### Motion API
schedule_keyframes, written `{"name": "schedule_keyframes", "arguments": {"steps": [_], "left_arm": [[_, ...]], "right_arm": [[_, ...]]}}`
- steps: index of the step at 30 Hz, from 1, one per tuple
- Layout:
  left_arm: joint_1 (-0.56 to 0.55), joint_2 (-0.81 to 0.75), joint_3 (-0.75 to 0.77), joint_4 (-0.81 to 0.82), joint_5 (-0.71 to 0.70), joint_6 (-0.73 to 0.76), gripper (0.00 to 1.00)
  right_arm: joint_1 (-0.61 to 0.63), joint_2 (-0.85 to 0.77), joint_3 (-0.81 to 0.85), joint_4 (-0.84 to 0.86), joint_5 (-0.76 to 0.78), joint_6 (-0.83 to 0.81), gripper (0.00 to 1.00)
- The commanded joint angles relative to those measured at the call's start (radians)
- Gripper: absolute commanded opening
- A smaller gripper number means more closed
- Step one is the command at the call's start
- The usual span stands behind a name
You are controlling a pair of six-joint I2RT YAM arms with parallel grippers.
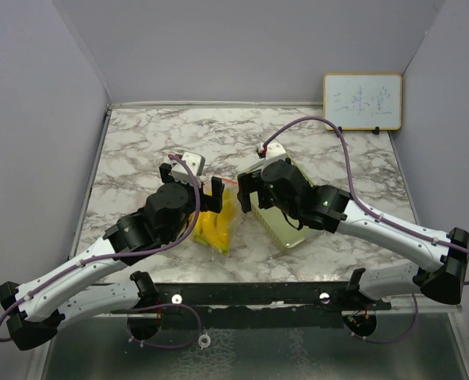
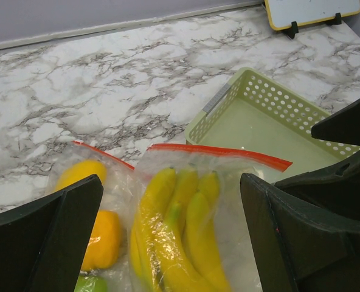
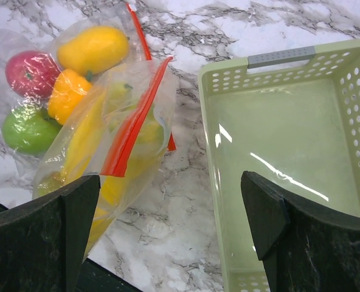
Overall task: Place the food in the zip-top bag and seal the zipper
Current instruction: Reset both arms
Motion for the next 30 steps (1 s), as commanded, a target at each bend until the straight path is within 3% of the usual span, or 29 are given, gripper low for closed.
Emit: {"name": "schedule_keyframes", "arguments": {"steps": [1,23,30], "left_arm": [[0.007,-0.003,0.004,-0.015,0.009,0.007,0.99],[0.015,0.019,0.004,-0.018,0.039,0.011,0.99],[0.028,0.039,0.013,-0.004,0.139,0.013,0.99]], "right_arm": [[0.003,-0.018,-0.009,0.030,0.001,-0.010,1.00],[-0.001,-0.006,-0.018,0.036,0.003,-0.013,1.00],[-0.012,-0.007,-0.026,0.040,-0.002,-0.011,1.00]]}}
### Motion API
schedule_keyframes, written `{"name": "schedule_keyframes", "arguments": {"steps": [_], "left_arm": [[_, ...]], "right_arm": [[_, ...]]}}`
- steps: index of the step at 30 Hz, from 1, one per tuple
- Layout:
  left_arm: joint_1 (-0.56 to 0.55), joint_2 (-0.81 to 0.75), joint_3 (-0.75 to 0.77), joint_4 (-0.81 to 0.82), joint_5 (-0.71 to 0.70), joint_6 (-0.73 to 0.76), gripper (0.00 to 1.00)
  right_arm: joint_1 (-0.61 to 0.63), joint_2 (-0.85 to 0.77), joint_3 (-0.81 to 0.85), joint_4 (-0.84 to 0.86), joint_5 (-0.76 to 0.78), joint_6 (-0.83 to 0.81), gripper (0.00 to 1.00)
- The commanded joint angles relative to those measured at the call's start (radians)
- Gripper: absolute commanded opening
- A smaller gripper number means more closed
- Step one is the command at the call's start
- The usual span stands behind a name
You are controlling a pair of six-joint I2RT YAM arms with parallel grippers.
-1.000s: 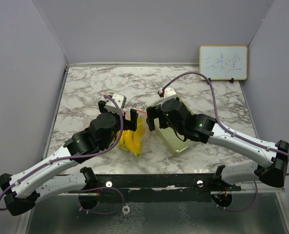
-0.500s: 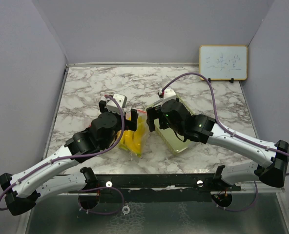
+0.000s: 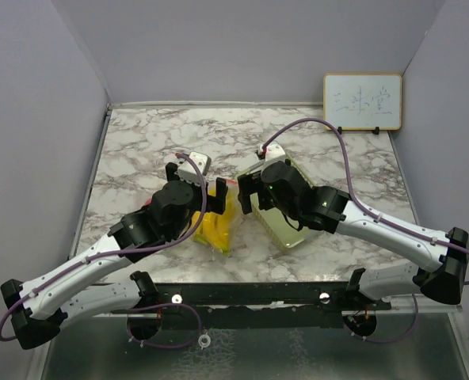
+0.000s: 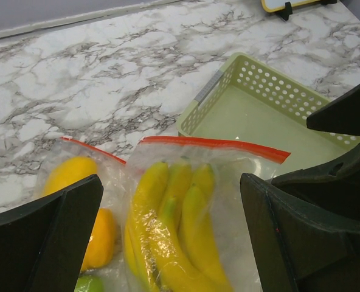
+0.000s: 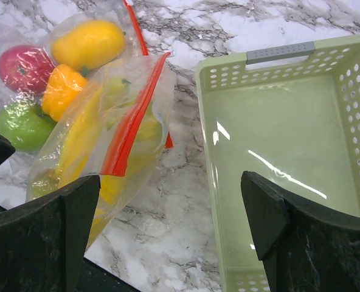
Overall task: Place the food in the zip-top bag and seal the zipper
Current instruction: Reset both arms
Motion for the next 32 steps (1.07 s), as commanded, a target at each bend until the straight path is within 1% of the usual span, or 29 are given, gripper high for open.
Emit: {"name": "schedule_keyframes", "arguments": {"steps": [1,5,7,11,15,17,20,23,25,27,28,31,32], "left_arm": [[0.011,0.016,0.017,0.002,0.112,0.007,0.99],[0.012,0.046,0.054,0.001,0.125,-0.046,0.99],[0.011,0.046,0.064,0.005,0.100,-0.074,0.99],[0.012,0.042,0.080,-0.018,-0.033,-0.165,0.99],[0.012,0.066,0.139,-0.139,-0.226,-0.296,0.99],[0.012,0.080,0.164,-0.189,-0.278,-0.330,0.99],[0.012,0.087,0.174,-0.212,-0.310,-0.341,0.99],[0.011,0.083,0.169,-0.208,-0.315,-0.343,0.99],[0.012,0.078,0.155,-0.183,-0.319,-0.320,0.99],[0.012,0.080,0.148,-0.166,-0.322,-0.285,0.95],[0.012,0.088,0.155,-0.176,-0.333,-0.284,0.94],[0.012,0.111,0.165,-0.198,-0.341,-0.279,0.99],[0.012,0.110,0.160,-0.194,-0.335,-0.279,0.99]], "right_arm": [[-0.010,-0.008,-0.013,0.039,-0.004,-0.004,1.00],[-0.014,-0.007,-0.016,0.040,-0.008,-0.004,1.00],[-0.015,-0.008,-0.018,0.039,-0.008,-0.004,1.00],[-0.018,-0.012,-0.022,0.040,-0.011,-0.005,1.00],[-0.023,-0.013,-0.022,0.041,-0.014,-0.005,1.00],[-0.023,-0.010,-0.021,0.042,-0.016,-0.005,1.00],[-0.025,-0.004,-0.019,0.042,-0.019,-0.005,1.00],[-0.026,0.000,-0.018,0.045,-0.023,-0.005,1.00],[-0.028,0.002,-0.016,0.044,-0.024,-0.004,1.00],[-0.029,0.002,-0.016,0.043,-0.024,-0.005,1.00],[-0.029,0.002,-0.017,0.044,-0.026,-0.004,1.00],[-0.033,0.003,-0.016,0.045,-0.031,-0.005,1.00],[-0.032,0.003,-0.017,0.046,-0.032,-0.003,1.00]]}}
